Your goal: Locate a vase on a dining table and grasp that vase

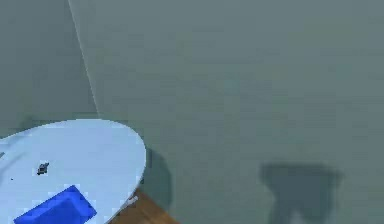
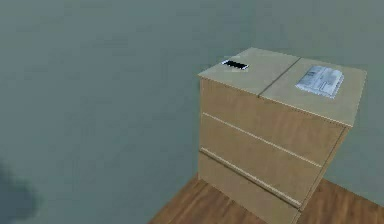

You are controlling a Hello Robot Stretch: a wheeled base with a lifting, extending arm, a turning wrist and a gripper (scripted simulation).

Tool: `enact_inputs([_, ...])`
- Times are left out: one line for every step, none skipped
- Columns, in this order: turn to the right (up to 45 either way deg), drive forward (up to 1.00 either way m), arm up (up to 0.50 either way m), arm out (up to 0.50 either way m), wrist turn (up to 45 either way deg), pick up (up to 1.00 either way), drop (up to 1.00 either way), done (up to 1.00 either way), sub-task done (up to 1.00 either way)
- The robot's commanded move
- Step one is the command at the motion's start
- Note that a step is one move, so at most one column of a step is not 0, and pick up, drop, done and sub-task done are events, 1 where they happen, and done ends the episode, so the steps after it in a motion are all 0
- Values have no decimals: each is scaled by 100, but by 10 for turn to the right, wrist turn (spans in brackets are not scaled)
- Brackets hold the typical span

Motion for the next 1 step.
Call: enact_inputs([-210, 0, 0, 0, 0, 0, 0, 0, 0])
